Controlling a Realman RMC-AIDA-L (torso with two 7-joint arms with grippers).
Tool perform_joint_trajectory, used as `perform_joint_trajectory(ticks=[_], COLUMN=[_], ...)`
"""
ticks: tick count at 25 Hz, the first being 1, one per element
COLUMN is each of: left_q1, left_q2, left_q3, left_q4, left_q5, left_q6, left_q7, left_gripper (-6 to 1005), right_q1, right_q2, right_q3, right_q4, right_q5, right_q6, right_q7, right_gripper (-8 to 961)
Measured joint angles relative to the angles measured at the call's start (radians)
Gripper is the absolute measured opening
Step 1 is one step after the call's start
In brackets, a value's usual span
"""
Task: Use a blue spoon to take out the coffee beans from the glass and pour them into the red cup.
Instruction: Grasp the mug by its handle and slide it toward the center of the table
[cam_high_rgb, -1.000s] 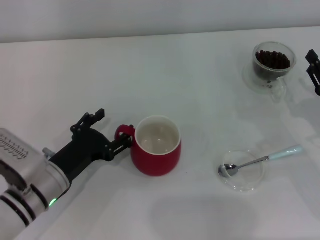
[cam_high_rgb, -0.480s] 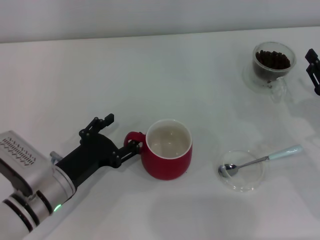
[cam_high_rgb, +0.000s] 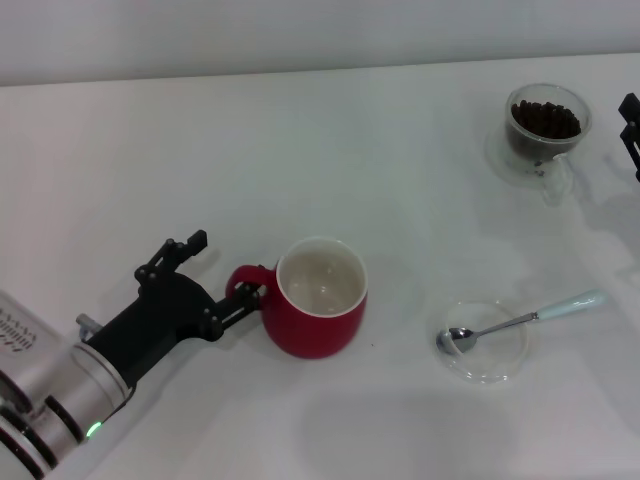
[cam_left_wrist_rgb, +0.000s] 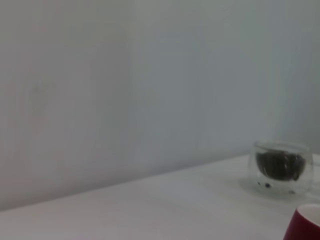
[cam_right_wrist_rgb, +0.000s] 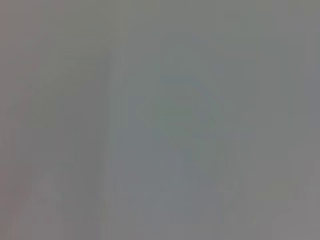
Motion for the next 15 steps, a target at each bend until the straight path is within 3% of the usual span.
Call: perform_joint_trajectory(ticks=[15], left_q1=[0.01], left_q2=[-0.002], left_q3=[-0.009], left_q4=[0.022], left_q5=[0.003], left_q6=[-0.021], left_q7=[0.0], left_gripper=[877], right_q1=[-0.005], right_q2=[0.0], right_q3=[0.003], right_q4=[0.003], right_q5=[0.003], right_q6=[0.003], right_q7=[0.0], right_gripper=[487])
